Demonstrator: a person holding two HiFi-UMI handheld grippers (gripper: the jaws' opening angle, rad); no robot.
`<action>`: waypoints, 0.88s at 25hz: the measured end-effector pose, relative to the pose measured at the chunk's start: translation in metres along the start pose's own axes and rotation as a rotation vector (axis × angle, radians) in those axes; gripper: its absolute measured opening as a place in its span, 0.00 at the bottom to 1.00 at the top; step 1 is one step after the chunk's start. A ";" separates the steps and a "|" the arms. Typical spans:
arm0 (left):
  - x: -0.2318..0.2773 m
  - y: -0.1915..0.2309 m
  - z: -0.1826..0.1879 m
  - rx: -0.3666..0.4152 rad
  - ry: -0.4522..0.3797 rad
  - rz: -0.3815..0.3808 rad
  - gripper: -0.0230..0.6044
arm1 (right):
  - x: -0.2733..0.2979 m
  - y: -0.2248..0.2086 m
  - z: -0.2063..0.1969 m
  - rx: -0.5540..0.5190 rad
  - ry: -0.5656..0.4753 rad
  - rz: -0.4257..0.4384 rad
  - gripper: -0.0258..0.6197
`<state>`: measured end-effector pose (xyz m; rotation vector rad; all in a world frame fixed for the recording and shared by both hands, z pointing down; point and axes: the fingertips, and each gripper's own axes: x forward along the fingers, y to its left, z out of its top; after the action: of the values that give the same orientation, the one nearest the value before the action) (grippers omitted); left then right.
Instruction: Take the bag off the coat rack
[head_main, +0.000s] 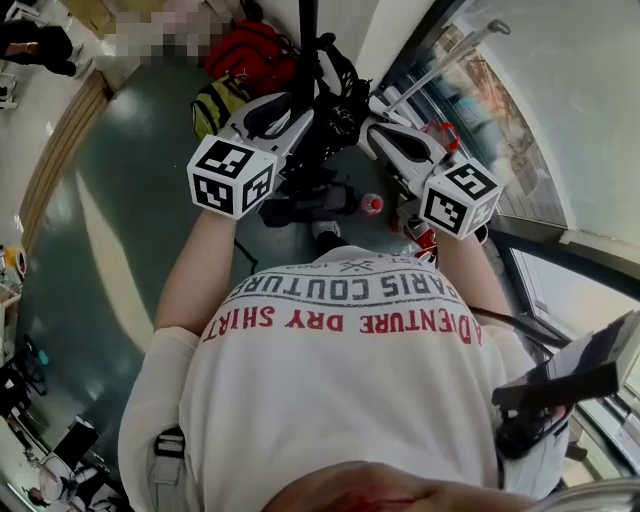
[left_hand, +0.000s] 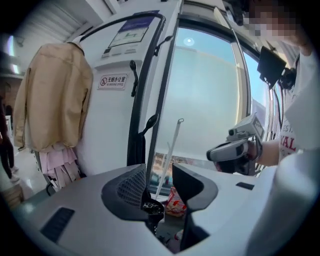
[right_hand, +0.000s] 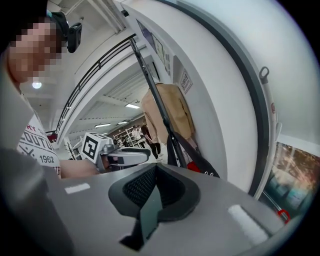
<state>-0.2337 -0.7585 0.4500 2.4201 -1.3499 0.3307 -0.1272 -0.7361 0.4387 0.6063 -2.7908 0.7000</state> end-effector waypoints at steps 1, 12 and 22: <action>0.010 0.008 -0.005 0.017 0.019 0.017 0.27 | -0.002 -0.004 -0.003 0.007 0.003 -0.005 0.04; 0.077 0.052 -0.027 0.076 0.084 0.104 0.31 | -0.018 -0.038 -0.025 0.074 0.018 -0.073 0.04; 0.091 0.064 -0.037 -0.027 0.083 0.119 0.10 | -0.025 -0.042 -0.035 0.090 0.023 -0.094 0.04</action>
<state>-0.2416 -0.8449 0.5290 2.2831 -1.4556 0.4353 -0.0829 -0.7447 0.4786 0.7363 -2.7020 0.8116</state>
